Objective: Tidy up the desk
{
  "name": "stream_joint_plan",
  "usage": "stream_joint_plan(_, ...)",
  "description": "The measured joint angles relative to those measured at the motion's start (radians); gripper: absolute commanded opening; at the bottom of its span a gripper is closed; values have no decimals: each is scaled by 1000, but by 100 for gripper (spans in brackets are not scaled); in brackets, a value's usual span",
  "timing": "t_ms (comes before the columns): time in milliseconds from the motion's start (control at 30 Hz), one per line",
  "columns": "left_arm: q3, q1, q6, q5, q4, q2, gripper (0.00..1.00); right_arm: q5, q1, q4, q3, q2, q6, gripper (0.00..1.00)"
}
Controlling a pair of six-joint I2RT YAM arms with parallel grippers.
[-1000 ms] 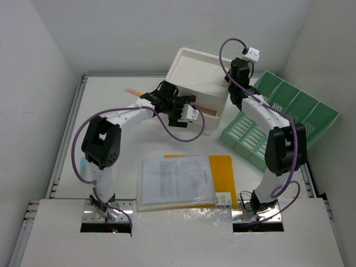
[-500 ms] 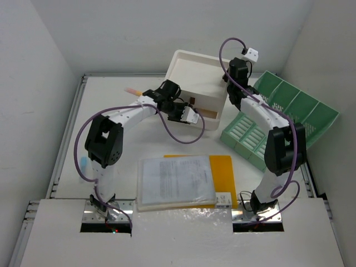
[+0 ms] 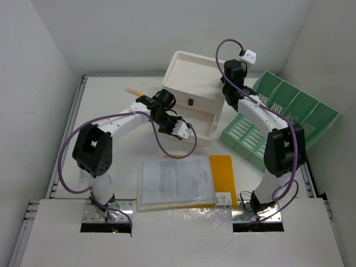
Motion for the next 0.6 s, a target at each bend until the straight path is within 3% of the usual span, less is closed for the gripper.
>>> stream_joint_plan(67, -34, -10, -46, -18, 47, -20, 51, 0, 0, -4, 2, 0, 0, 0)
stream_joint_plan(100, -44, -16, -74, -21, 66, -33, 99, 0, 0, -5, 4, 1, 0, 0)
stream_joint_plan(267, 6, -45, -325, -54, 142, -106, 100, -9, 0, -5, 6, 2, -20, 0)
stream_joint_plan(367, 84, -48, -560, -117, 219, -182, 100, -17, 0, -3, 6, 2, -36, 0)
stream_joint_plan(500, 80, -46, -846, -282, 316, -413, 100, -29, 0, -6, 10, 2, -60, 0)
stream_joint_plan(600, 90, -18, -940, -372, 256, -586, 100, -56, -2, -77, 74, 27, -99, 0)
